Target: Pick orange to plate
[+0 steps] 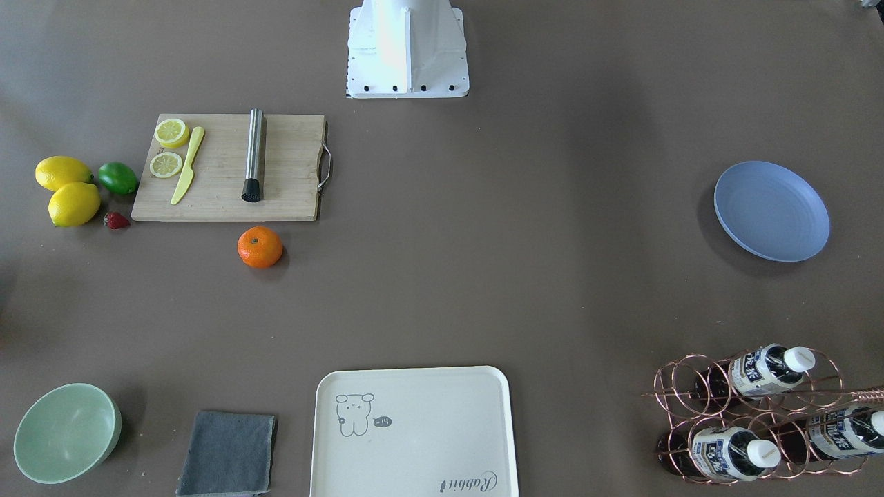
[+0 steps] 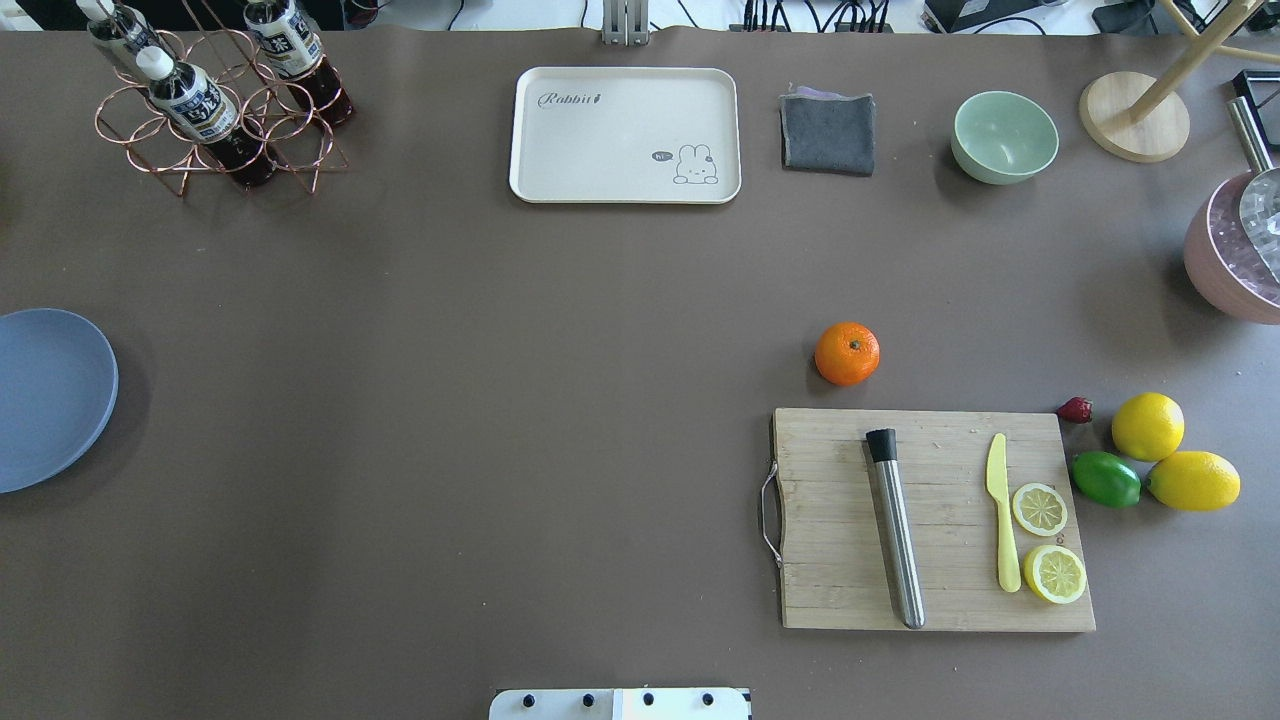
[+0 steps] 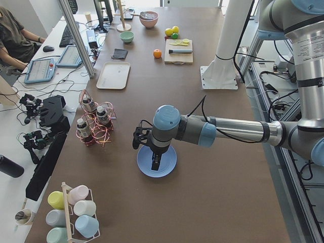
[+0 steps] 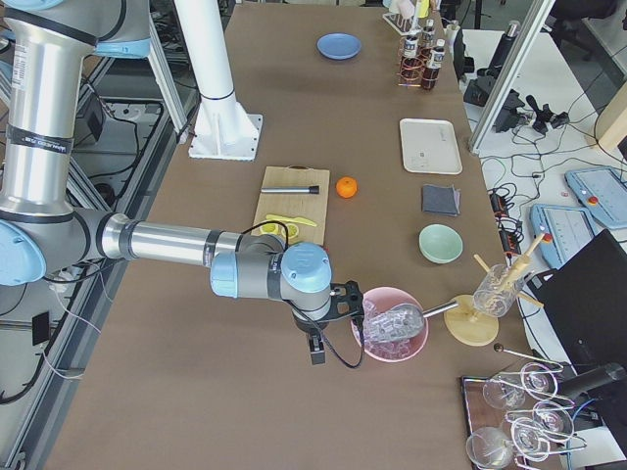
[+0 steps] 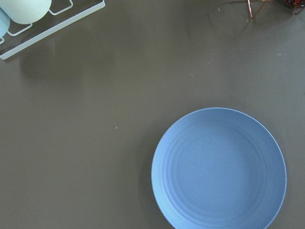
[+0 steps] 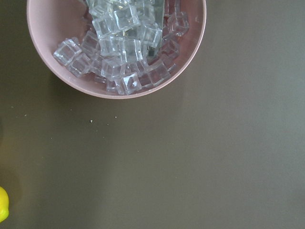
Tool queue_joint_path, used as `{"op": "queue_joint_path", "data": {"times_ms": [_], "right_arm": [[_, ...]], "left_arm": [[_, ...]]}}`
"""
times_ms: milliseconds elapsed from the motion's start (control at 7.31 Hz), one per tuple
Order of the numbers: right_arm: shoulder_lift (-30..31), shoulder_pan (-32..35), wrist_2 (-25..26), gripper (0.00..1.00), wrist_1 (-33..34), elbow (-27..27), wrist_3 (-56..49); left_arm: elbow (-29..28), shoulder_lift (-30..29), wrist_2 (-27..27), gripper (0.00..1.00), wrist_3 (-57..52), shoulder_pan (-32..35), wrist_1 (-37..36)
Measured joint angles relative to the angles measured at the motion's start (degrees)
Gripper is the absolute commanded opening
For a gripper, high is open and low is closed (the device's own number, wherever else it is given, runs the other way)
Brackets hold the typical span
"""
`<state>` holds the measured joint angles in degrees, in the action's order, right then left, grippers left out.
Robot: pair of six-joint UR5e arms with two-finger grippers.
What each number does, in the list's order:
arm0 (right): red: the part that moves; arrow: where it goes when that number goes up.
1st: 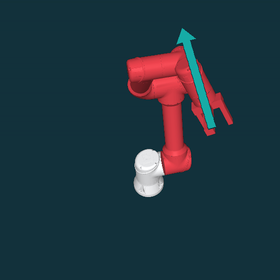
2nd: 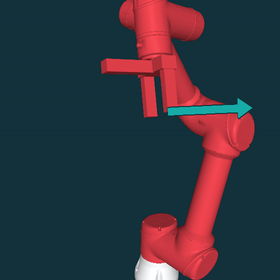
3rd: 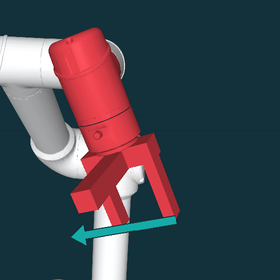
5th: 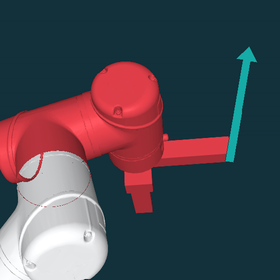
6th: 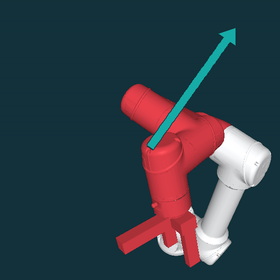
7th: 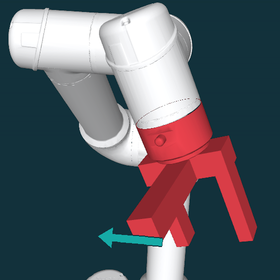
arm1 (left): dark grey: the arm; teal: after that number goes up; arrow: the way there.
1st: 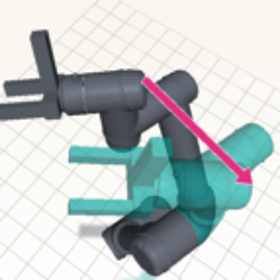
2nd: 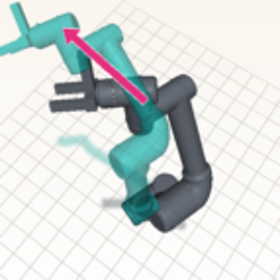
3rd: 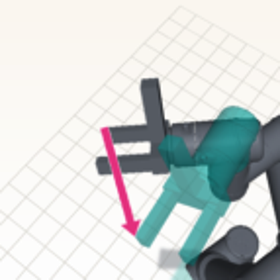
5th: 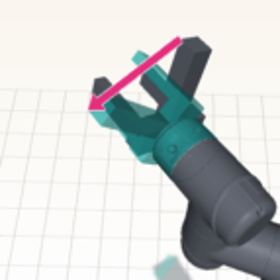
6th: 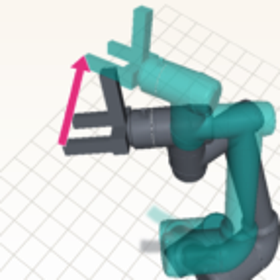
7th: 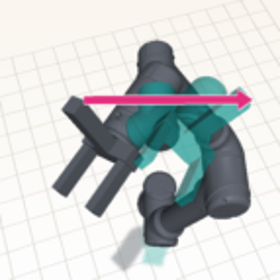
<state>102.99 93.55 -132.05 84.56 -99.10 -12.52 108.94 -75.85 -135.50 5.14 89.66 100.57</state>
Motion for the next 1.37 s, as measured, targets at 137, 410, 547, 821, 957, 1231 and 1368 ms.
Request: {"op": "queue_joint_path", "data": {"times_ms": [137,410,547,821,957,1231,1368], "right_arm": [[0.06,-0.01,-0.15,1.0,-0.01,-0.01,0.01],[0.05,-0.03,-0.45,1.0,-0.01,0.04,-0.03],[0.03,-0.03,-0.48,1.0,-0.01,0.07,-0.04],[0.05,-0.03,-0.49,1.0,-0.01,0.14,-0.08],[0.04,-0.03,-0.51,1.0,-0.01,0.23,-0.07],[0.04,-0.06,-0.53,1.0,-0.01,0.36,-0.05],[0.05,-0.13,-0.56,1.0,0.01,0.39,-0.02]], "left_arm": [[0.01,-0.03,0.06,0.98,-0.04,-0.12,0.62],[0.34,0.22,0.13,0.98,-0.37,-0.3,1.55],[0.43,0.42,0.21,0.97,-0.34,-0.46,1.73],[0.41,0.88,0.32,0.97,-0.05,-0.59,1.85],[0.45,0.96,0.28,0.97,-0.02,-0.64,1.96],[0.43,0.97,0.03,0.97,-0.07,-0.7,2.54],[0.25,0.99,-0.06,0.97,-0.02,-0.71,2.63]]}}
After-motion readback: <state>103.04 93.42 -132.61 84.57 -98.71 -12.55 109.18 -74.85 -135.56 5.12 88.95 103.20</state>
